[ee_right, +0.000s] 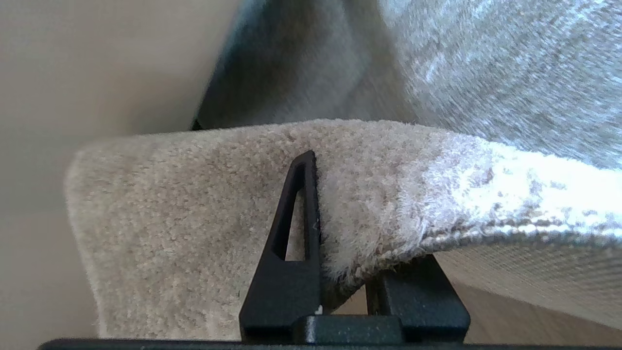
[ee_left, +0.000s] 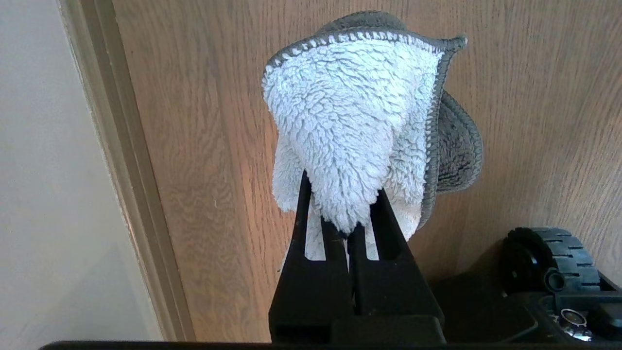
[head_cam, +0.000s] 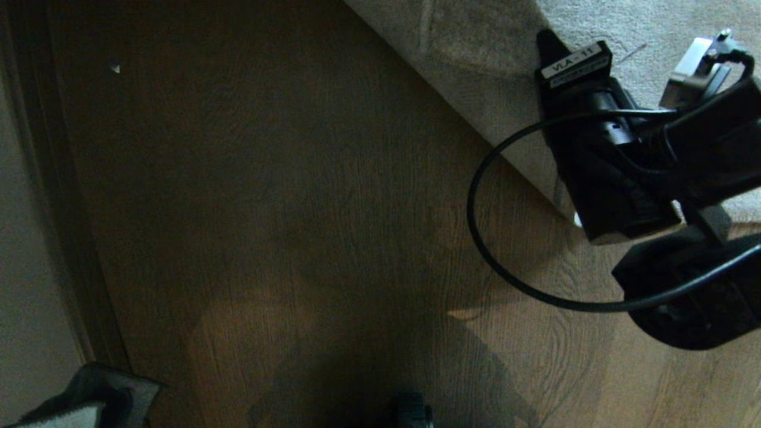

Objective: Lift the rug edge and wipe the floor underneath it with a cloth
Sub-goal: Lay down the carpet

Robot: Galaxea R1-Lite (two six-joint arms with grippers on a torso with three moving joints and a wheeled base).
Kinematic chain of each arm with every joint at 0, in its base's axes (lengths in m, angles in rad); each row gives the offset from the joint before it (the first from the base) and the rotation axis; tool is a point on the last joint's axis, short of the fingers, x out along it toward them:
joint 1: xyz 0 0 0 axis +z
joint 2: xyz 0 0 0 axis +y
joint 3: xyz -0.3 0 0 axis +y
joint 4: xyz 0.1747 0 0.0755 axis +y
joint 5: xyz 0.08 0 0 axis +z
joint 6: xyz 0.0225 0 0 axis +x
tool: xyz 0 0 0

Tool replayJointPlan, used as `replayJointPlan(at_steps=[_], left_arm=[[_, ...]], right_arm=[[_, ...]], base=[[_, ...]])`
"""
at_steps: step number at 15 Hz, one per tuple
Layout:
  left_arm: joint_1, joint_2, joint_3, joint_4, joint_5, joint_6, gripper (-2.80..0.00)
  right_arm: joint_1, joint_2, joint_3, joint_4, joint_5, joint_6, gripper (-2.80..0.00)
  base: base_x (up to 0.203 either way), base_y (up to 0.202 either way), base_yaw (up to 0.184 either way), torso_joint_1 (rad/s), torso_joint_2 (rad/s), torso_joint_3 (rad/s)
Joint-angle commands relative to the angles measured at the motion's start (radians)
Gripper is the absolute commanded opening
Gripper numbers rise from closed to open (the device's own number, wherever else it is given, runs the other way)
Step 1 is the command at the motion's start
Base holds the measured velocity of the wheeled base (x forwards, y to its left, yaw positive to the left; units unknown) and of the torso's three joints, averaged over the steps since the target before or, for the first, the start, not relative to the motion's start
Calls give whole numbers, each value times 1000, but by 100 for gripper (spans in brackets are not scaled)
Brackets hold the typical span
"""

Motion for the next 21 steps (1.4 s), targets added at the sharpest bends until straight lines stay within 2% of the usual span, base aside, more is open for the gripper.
replayJointPlan(at_steps=[1, 8, 21], left_arm=[[0, 0, 0, 0, 0, -1, -280], [0, 0, 0, 0, 0, -1, -280], [0, 0, -1, 0, 0, -1, -280]], right_arm=[[0, -13, 31, -46, -5, -12, -280], [0, -45, 141, -46, -5, -46, -280], [12, -36, 221, -41, 16, -85, -280]], base=[[0, 0, 0, 0, 0, 0], [0, 0, 0, 0, 0, 0], [0, 0, 0, 0, 0, 0]])
